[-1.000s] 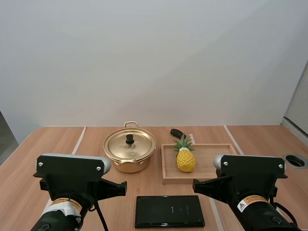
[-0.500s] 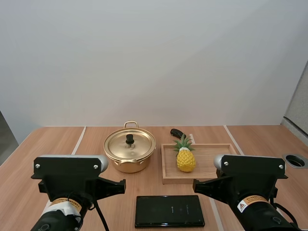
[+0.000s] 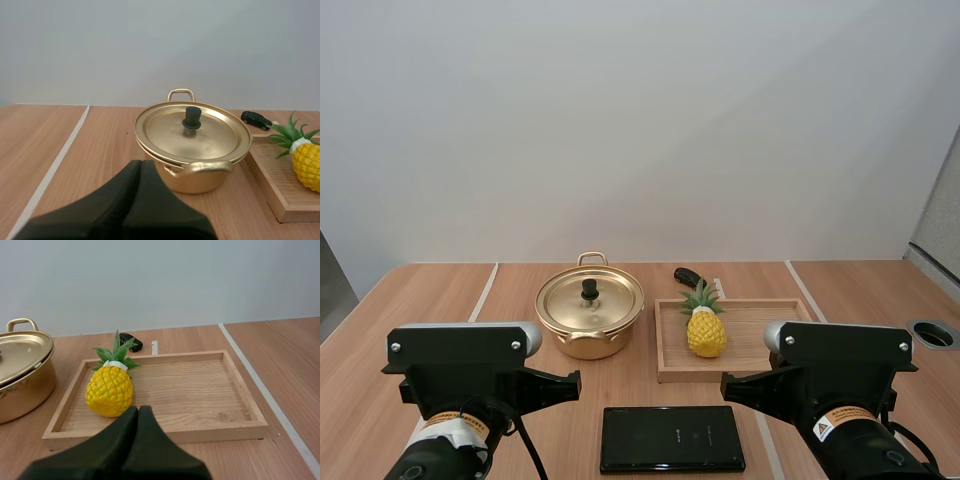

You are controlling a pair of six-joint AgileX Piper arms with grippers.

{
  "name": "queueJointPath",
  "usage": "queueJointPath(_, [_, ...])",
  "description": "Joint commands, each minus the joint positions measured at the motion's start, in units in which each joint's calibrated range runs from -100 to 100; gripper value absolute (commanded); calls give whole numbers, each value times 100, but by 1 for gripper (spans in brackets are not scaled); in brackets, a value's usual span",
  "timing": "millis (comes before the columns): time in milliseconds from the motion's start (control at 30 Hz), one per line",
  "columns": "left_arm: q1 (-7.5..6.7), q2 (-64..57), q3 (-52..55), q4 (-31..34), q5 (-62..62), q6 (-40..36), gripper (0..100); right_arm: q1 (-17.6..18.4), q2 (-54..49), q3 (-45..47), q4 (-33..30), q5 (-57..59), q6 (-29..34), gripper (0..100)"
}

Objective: Open the pot, put the grape inside, and close it

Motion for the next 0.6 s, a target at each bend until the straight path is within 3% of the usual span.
queueJointPath(0, [6,-29,5,-44,0,-59,0,-28,-36,0,-26,16,-23,0])
queueJointPath(567, [6,-29,5,0,-69,-60,0,-28,-36,0,-40,-6,-134,0])
